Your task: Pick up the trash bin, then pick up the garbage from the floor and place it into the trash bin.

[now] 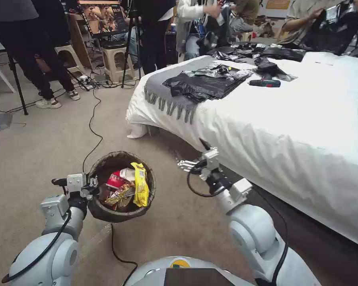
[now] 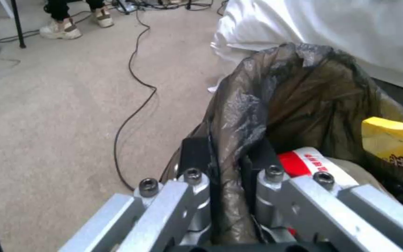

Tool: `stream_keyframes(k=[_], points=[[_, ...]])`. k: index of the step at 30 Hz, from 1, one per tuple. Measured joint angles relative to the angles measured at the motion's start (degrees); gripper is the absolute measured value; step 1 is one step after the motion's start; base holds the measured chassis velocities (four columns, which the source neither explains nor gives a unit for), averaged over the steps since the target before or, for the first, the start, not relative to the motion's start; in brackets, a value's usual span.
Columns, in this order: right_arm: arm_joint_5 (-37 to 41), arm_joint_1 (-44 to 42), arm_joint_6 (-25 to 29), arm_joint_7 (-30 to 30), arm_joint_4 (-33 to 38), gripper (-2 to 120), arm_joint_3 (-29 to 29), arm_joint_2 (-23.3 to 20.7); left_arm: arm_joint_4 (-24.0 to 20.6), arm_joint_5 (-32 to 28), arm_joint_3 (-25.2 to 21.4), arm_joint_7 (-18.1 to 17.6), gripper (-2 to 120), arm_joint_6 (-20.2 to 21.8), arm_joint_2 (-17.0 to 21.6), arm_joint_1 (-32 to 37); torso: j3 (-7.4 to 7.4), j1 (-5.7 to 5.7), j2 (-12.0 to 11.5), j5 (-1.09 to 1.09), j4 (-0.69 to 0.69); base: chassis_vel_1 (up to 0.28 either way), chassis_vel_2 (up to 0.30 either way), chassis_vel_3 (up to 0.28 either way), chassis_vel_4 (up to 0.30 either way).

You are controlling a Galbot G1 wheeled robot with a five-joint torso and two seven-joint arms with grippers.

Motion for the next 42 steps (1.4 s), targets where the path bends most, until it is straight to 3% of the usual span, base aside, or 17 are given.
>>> stream_keyframes(k=[17, 27, 42], points=[[-5.7, -14.6, 8.1, -1.3, 1.9, 100, 14.2, 3.8, 0.0, -1.0, -0.5, -0.2, 7, 0.3, 0.2, 0.0, 0.0, 0.0, 0.0, 0.0, 0.01, 0.0, 0.0, 0.0, 0.0], [-5.6, -21.4, 12.1, -1.2, 2.4, 100, 17.8, 5.1, 0.0, -1.1, -0.5, -0.2, 7, 0.4, 0.1, 0.1, 0.0, 0.0, 0.0, 0.0, 0.0, 0.0, 0.0, 0.0, 0.0], [-5.3, -22.4, 13.3, -0.6, 2.5, 100, 18.7, 5.4, 0.0, -1.7, -0.4, -0.2, 7, 0.8, 0.0, 0.5, 0.0, 0.0, 0.0, -0.01, 0.01, 0.0, 0.0, 0.0, 0.0]])
